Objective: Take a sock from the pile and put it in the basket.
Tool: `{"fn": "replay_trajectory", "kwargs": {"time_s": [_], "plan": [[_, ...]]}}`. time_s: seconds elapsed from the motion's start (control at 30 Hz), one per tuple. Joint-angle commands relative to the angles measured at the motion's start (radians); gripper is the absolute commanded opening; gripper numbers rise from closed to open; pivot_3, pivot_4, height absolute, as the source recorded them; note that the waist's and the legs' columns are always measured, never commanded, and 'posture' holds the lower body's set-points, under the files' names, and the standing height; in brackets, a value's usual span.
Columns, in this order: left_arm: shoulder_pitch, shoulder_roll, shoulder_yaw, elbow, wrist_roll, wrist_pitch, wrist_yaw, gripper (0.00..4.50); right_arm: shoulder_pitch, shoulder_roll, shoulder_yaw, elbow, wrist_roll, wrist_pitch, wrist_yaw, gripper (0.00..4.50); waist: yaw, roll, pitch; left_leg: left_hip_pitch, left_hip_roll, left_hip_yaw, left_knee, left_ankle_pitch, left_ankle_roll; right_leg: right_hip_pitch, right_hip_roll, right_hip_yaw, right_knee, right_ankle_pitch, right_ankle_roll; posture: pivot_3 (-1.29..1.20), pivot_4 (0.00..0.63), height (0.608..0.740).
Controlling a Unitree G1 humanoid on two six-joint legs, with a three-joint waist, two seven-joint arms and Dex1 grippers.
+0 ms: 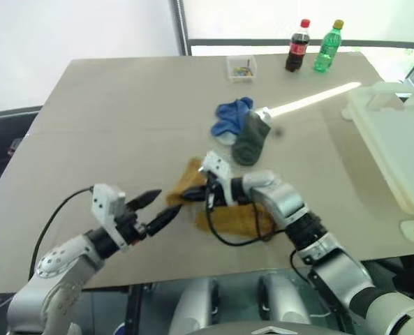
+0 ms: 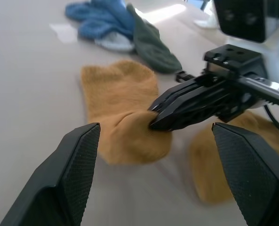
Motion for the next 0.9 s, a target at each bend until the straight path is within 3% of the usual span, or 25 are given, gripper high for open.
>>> {"fn": "replay_trajectory", "kwargs": {"time_s": [0.03,0.07,0.17,0.3,0.5,0.73,0.9], "plan": [[0.037,0.036,0.050,-0.057,-0.055,0.024,-0.032,4.02,-0.049,0.035,0.014,0.019,-0.006,-0.075,0.037,0.09,0.001,0.000,0.000,0.000,-0.001,0.000,0.000,-0.002,-0.005,0.000,-0.001,0.000,0.000,-0.001,-0.001,0.00,0.150,0.735],[0.045,0.035,0.052,-0.063,-0.058,0.026,-0.025,4.02,-0.055,0.037,0.010,0.026,-0.017,-0.112,0.031,0.09,0.002,0.000,0.000,0.000,-0.002,0.000,0.000,-0.002,-0.005,0.000,-0.002,0.000,0.000,-0.001,-0.002,0.00,0.150,0.735],[0.069,0.015,0.047,-0.089,-0.059,0.024,0.001,4.02,-0.041,0.016,-0.020,-0.021,-0.003,-0.118,0.032,0.80,0.001,-0.001,0.000,0.000,-0.003,0.000,0.000,-0.001,-0.007,0.001,-0.002,0.000,0.000,-0.001,-0.001,0.00,0.150,0.735],[0.083,-0.022,0.036,-0.104,-0.049,0.013,0.035,4.02,-0.008,-0.053,-0.040,-0.133,-0.014,-0.113,0.012,2.46,0.001,-0.001,0.000,0.000,-0.002,0.000,0.000,0.000,-0.008,0.000,-0.002,-0.001,0.000,0.000,0.000,0.00,0.150,0.735],[0.088,-0.057,0.031,-0.096,-0.046,0.021,0.085,4.02,-0.062,-0.113,-0.103,-0.146,-0.005,-0.096,-0.023,2.46,-0.001,-0.001,0.000,0.000,-0.001,0.000,0.000,-0.001,-0.007,0.000,-0.001,-0.001,0.000,-0.001,-0.002,0.00,0.150,0.735],[0.143,-0.096,0.015,-0.139,-0.019,0.008,0.137,4.02,-0.264,-0.054,-0.121,0.311,-0.147,-0.335,-0.195,2.46,-0.005,-0.001,0.000,0.000,-0.001,0.000,0.000,0.000,-0.008,0.000,0.000,0.000,-0.001,-0.001,-0.002,0.00,0.150,0.735],[0.187,-0.117,0.031,-0.166,-0.011,-0.013,0.163,4.02,-0.318,-0.004,-0.098,0.532,-0.201,-0.461,-0.162,2.46,-0.003,-0.001,0.000,0.000,-0.002,0.000,-0.002,0.000,-0.008,0.000,-0.001,0.000,-0.003,-0.001,-0.002,0.00,0.150,0.735]]}}
